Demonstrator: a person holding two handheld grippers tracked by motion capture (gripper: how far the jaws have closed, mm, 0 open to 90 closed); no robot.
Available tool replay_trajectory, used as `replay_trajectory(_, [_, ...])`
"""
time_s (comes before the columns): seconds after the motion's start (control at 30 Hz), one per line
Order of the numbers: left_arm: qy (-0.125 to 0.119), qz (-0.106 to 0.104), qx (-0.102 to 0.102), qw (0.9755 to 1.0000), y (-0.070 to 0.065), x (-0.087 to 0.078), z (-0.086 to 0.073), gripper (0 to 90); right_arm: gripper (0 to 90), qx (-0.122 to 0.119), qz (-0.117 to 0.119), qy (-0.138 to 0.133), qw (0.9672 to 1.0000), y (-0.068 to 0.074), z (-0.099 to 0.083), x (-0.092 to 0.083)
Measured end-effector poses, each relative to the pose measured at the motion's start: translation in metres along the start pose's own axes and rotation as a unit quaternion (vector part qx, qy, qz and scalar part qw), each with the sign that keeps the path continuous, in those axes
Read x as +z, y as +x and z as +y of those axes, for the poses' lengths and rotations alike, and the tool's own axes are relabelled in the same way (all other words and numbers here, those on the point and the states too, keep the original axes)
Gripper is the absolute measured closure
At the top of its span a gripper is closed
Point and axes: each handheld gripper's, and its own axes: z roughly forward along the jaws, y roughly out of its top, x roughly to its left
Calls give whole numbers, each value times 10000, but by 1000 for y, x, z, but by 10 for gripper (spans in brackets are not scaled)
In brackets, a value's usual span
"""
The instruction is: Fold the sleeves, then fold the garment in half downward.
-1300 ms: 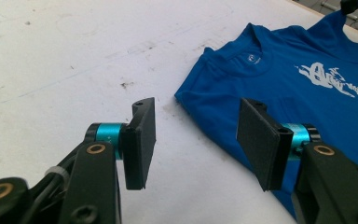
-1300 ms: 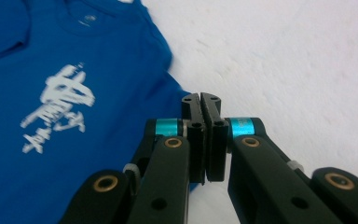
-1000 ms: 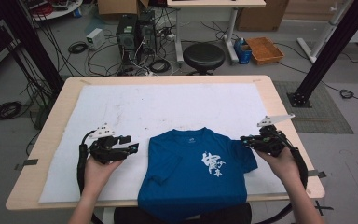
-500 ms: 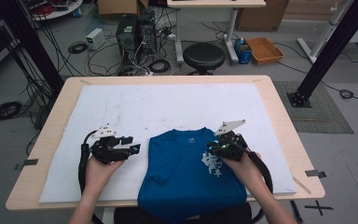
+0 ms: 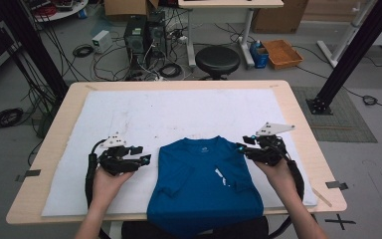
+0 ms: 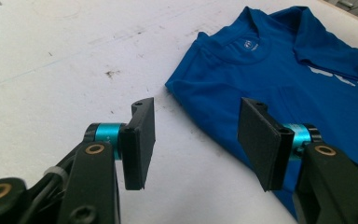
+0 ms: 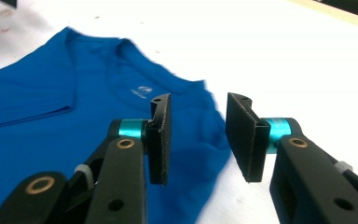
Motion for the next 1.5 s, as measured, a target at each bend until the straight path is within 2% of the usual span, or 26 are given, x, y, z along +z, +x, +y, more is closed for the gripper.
replay_trajectory(0.17, [-37, 153, -16, 9999, 0, 0, 0, 455, 473, 269, -299, -169, 9990, -24, -8, -9])
replay_trajectory(0.33, [-89, 334, 3, 9994, 3, -1, 0, 435, 422, 493, -448, -231, 9975, -41, -19, -12])
replay_trajectory(0.43, [-120, 404, -27, 9991, 4, -1, 0, 418, 415, 511, -482, -243, 9972, -47, -24, -12])
replay_trajectory(0.53, [-116, 498, 26, 9987, 3, -1, 1, 393, 408, 599, -512, -257, 9966, -53, -27, -14])
replay_trajectory(0.57, [-107, 624, 138, 9979, 0, -2, 2, 380, 403, 615, -528, -292, 9963, -55, -27, -15])
replay_trajectory(0.6, [-107, 624, 138, 9979, 0, -2, 2, 374, 397, 618, -527, -326, 9962, -57, -27, -17])
replay_trajectory(0.63, [-127, 663, 239, 9974, -4, -2, 4, 374, 386, 635, -524, -340, 9960, -58, -27, -18])
replay_trajectory(0.7, [-132, 659, 297, 9973, -6, -3, 4, 374, 374, 659, -491, -350, 9960, -60, -27, -19])
replay_trajectory(0.8, [-152, 599, 383, 9974, -10, -1, 5, 374, 311, 723, -402, -337, 9960, -64, -27, -21])
replay_trajectory(0.97, [-71, 544, 442, 9975, -11, 1, 6, 374, 307, 659, -384, -329, 9965, -62, -26, -20])
replay_trajectory(1.1, [-102, 535, 467, 9974, -11, 1, 6, 374, 307, 662, -383, -334, 9965, -61, -27, -20])
replay_trajectory(1.27, [-212, 464, 402, 9979, -13, 1, 9, 374, 307, 668, -383, -372, 9963, -60, -27, -23])
replay_trajectory(1.43, [-213, 372, 327, 9985, -13, 3, 11, 374, 307, 681, -387, -348, 9963, -61, -27, -21])
replay_trajectory(1.5, [-244, 321, 219, 9989, -14, 8, 13, 374, 317, 697, -398, -340, 9962, -61, -27, -19])
